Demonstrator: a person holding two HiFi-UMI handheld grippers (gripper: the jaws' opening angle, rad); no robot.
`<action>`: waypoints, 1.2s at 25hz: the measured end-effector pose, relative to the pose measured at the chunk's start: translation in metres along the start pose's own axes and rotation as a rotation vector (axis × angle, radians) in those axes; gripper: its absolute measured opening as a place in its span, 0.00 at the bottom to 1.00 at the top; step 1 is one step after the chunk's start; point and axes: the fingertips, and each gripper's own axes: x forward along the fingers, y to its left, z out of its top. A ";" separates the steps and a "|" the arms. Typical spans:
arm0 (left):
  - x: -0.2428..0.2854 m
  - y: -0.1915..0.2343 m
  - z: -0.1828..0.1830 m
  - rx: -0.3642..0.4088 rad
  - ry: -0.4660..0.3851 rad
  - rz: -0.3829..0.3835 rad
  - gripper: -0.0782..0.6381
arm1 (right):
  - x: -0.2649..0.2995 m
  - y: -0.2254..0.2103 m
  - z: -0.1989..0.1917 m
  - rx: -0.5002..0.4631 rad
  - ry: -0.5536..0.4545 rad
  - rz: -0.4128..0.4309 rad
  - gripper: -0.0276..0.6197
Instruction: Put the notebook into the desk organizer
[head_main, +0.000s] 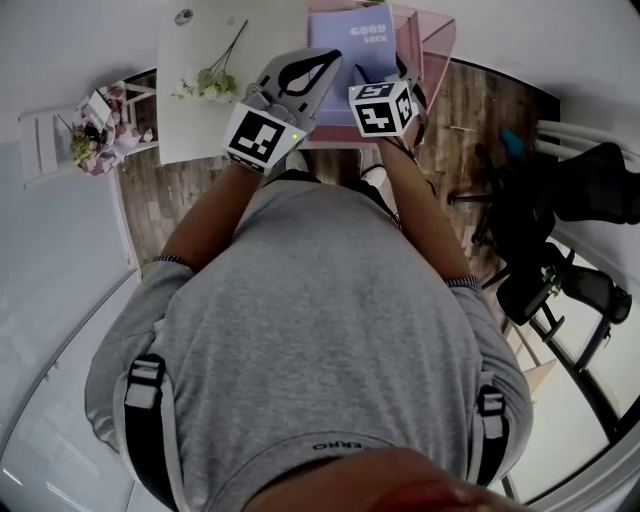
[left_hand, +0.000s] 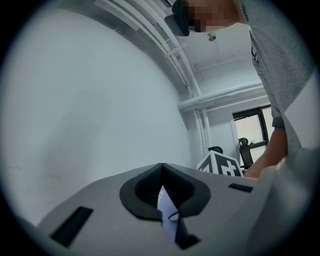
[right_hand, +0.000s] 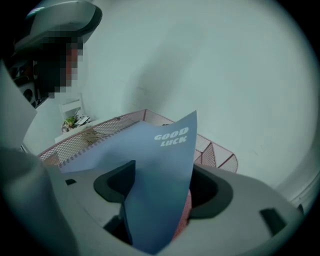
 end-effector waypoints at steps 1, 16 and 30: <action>0.001 0.001 0.000 -0.004 -0.001 -0.002 0.13 | 0.001 0.000 0.000 -0.009 0.004 -0.007 0.58; 0.007 0.005 -0.005 -0.020 0.011 0.008 0.13 | 0.007 -0.006 -0.001 -0.066 0.044 -0.006 0.71; 0.007 0.015 -0.001 -0.010 0.021 0.085 0.13 | -0.084 -0.020 0.088 0.051 -0.403 0.180 0.52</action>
